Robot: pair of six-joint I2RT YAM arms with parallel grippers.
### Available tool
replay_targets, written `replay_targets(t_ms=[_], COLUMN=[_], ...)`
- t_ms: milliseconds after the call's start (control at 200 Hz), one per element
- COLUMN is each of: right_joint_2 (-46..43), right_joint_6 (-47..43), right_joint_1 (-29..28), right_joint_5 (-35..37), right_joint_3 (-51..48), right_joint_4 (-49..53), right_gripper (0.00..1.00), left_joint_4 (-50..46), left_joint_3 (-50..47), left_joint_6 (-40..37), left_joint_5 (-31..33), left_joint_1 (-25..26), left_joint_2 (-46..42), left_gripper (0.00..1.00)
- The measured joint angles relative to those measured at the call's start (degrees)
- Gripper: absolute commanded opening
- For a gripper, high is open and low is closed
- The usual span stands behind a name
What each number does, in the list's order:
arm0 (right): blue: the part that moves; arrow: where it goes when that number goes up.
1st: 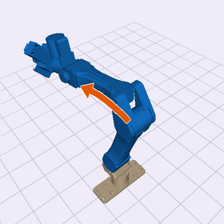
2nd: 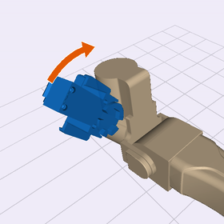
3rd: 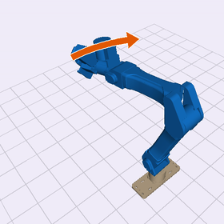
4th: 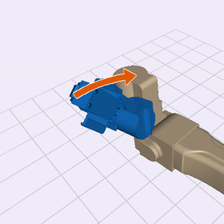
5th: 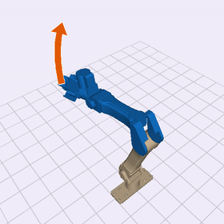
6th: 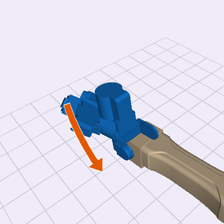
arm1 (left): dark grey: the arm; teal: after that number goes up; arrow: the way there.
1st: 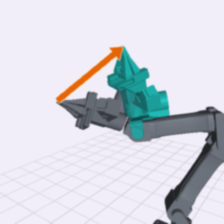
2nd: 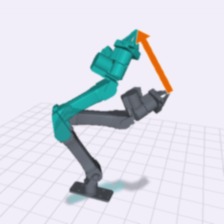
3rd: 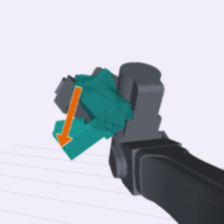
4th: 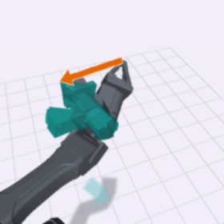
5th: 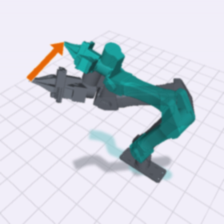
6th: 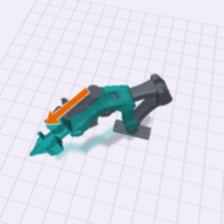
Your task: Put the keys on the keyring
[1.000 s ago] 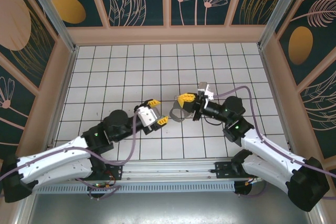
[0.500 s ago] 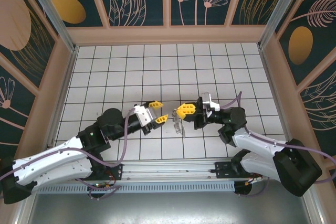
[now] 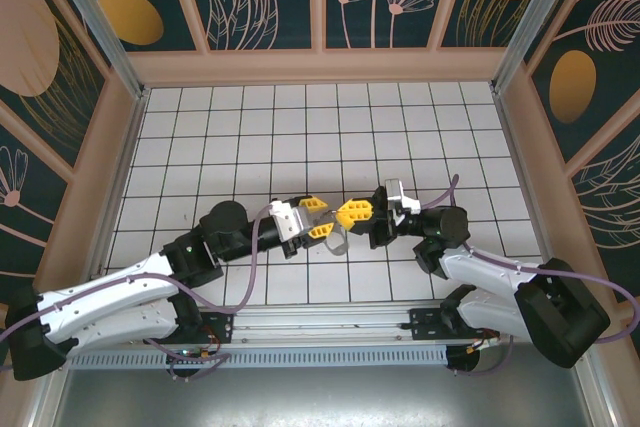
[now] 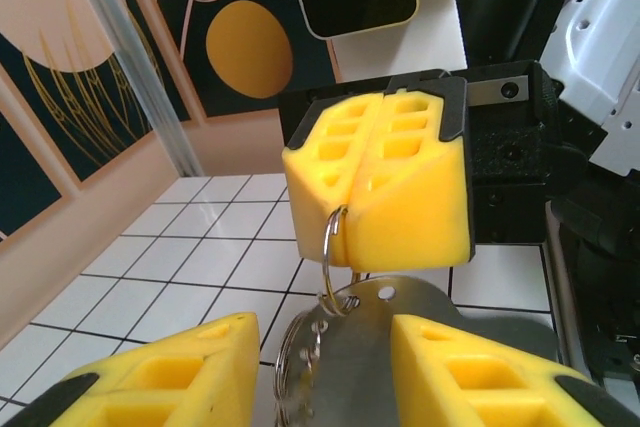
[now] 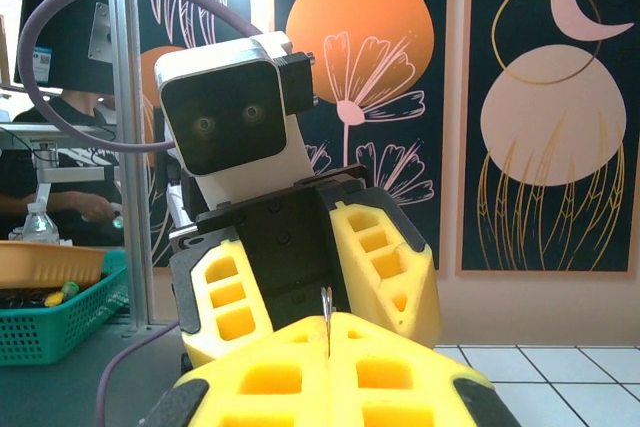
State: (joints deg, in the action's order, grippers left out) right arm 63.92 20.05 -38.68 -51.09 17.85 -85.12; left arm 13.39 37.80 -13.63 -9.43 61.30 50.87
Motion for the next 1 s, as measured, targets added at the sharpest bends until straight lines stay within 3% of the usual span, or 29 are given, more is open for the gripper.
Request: replay_targets(t_ms=[270, 430, 666, 701, 821, 996], right_joint_2=[-0.02, -0.02, -0.68, -0.96, -4.42, -10.23], right_joint_6=[-0.61, -0.66, -1.75, -1.97, -5.29, -15.10], right_joint_1=[0.00, 0.02, 0.07, 0.07, -0.07, -0.96], right_joint_5=[0.02, 0.46, 0.96, 1.18, 3.04, 9.99], right_joint_3=[0.00, 0.00, -0.02, -0.02, 0.22, 5.22], right_joint_4=[1.73, 1.99, 2.89, 3.61, 12.79, 36.92], right_gripper=[0.00, 0.00, 0.00, 0.07, 0.23, 0.26], left_joint_4=[0.55, 0.59, 0.55, 0.46, -2.60, -10.45], left_joint_3=[0.61, 1.03, 1.22, 1.25, 2.45, 7.32], left_joint_6=[-0.59, -0.87, -0.81, -1.05, -2.73, -6.27], left_joint_5=[-0.76, -1.49, -1.70, -1.40, 0.44, 5.79], left_joint_1=[0.00, 0.00, 0.02, 0.02, 0.15, -0.17], left_joint_2=[0.09, 0.92, 0.94, 0.94, 1.75, 5.20], left_gripper=[0.23, 0.00, 0.00, 0.00, 0.00, 0.00])
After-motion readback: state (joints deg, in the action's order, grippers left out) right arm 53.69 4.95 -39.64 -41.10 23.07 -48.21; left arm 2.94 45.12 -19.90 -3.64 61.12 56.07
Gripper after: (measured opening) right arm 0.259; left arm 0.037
